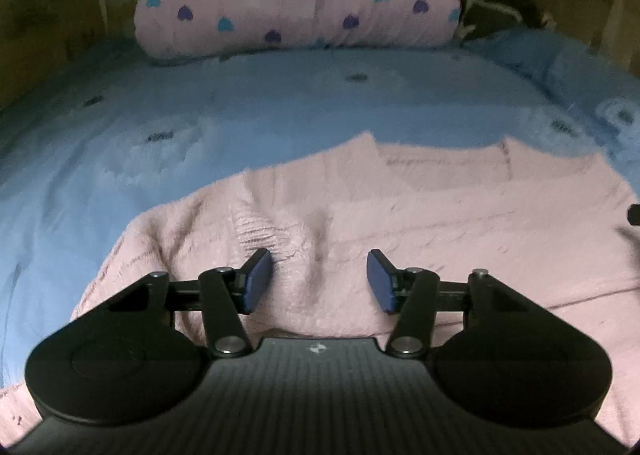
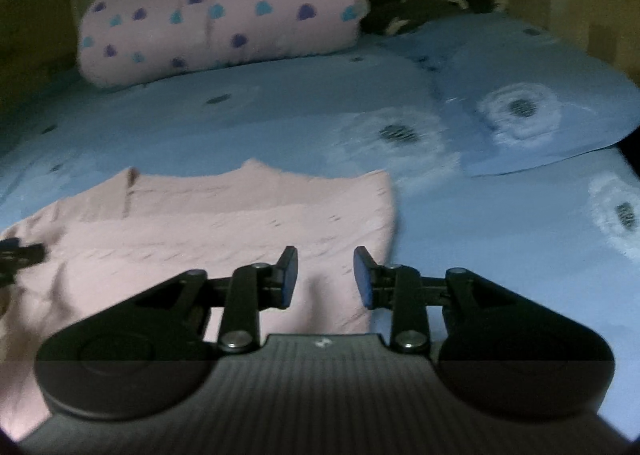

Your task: Fold small clothes

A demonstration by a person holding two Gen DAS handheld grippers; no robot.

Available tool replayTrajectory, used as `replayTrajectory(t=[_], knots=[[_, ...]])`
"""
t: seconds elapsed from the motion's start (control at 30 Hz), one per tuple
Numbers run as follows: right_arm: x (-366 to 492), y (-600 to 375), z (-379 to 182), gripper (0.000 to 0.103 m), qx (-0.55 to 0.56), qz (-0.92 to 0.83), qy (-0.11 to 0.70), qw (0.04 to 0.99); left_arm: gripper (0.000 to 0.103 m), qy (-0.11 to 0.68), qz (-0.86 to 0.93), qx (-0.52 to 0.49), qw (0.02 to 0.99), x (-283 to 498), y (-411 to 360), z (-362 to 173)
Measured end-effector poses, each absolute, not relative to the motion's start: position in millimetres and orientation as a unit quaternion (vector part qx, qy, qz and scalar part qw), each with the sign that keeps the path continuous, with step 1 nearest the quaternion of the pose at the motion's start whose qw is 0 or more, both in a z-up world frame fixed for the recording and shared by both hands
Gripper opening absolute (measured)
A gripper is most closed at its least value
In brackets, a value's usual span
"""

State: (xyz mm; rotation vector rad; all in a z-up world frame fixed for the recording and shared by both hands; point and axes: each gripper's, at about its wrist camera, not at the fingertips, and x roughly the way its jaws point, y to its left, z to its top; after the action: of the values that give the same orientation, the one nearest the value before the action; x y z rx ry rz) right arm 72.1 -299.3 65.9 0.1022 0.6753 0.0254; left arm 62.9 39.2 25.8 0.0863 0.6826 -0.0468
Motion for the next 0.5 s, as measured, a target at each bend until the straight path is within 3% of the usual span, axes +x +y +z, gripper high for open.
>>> replayTrajectory(t=[0.17,0.37,0.5], knots=[[85.3,-296.9,44.1,0.032,0.059,0.015,0.386,0.92,0.06,0.337,-0.007,0.054,0.94,70.0,37.2,15.2],[88.7,-291.0,36.3,0.032,0.045,0.014,0.383,0.923,0.062,0.335,-0.006,0.062,0.94,70.2,35.2,14.8],[87.0,-289.1,35.7,0.033,0.036,0.015,0.381,0.924,0.072,0.337,-0.011,0.055,0.94,69.1,34.0,16.8]])
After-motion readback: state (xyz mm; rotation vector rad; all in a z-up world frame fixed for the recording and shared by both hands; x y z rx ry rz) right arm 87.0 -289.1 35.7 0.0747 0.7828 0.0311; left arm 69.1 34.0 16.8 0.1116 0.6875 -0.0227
